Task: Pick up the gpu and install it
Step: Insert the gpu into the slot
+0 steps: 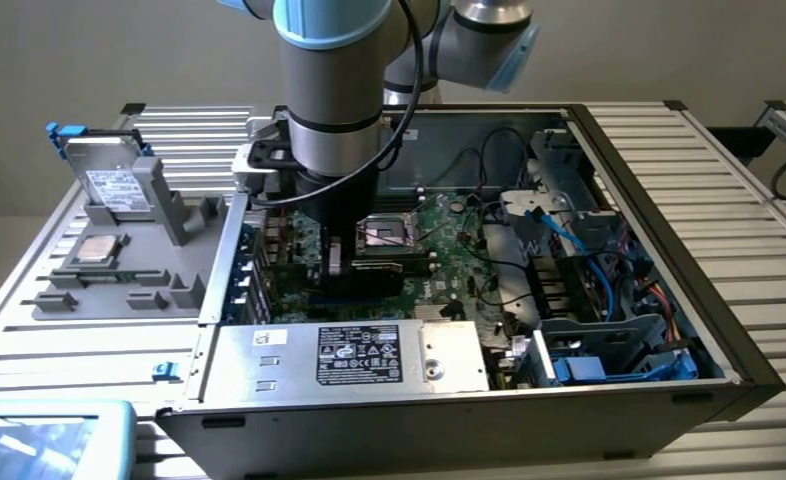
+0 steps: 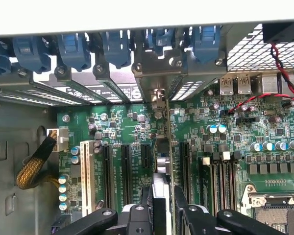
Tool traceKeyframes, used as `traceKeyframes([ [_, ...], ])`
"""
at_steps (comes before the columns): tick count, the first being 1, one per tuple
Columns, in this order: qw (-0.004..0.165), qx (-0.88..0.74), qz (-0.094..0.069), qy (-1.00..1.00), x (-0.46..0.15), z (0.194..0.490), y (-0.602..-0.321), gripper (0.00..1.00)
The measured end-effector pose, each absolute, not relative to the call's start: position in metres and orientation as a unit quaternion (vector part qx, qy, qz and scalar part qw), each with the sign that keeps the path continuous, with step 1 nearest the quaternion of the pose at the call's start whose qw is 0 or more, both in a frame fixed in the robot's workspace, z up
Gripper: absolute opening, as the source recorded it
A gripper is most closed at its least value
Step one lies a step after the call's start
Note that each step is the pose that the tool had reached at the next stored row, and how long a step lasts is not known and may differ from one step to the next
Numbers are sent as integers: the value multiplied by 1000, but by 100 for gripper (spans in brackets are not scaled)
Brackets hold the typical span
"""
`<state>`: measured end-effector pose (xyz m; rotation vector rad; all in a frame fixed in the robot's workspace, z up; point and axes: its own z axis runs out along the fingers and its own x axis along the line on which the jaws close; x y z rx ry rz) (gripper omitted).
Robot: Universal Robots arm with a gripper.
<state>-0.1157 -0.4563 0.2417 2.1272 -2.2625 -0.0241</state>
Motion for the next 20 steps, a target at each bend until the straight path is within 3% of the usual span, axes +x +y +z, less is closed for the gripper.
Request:
traceKeyframes([
  [20,18,689,-8,-725,-116,241,-456,29],
])
